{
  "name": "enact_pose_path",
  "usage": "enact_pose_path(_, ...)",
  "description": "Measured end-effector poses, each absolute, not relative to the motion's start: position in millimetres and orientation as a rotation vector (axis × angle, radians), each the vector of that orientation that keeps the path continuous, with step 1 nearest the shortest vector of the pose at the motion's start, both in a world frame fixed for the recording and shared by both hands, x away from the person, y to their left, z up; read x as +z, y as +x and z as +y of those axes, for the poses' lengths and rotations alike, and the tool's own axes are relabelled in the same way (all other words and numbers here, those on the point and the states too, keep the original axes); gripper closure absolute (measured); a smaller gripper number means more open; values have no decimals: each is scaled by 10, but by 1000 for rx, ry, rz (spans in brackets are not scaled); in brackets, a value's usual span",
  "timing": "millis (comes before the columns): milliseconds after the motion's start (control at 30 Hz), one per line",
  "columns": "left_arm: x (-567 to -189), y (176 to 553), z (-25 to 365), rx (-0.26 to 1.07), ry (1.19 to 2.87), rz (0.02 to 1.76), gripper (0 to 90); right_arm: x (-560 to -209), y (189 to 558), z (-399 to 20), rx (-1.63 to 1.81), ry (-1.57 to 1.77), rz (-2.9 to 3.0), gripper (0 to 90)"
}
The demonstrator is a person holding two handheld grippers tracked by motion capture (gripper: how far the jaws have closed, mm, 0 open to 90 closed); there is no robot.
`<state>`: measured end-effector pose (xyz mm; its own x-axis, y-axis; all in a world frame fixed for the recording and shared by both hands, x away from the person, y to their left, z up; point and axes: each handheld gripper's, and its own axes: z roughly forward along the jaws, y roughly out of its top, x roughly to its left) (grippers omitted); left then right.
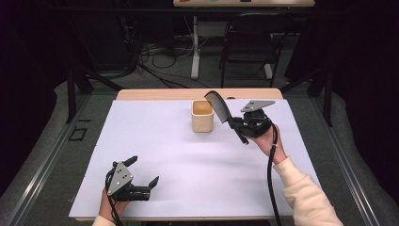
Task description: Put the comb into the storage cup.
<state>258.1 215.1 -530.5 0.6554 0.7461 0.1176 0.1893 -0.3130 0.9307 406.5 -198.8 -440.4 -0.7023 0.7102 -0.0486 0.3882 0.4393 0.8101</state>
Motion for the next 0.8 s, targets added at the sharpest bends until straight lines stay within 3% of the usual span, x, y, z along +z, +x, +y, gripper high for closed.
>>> enact_pose_path(800,-5315,2598,2155,656,1848,743,1,-4350,4272,-1872,1185,929,2280,723)
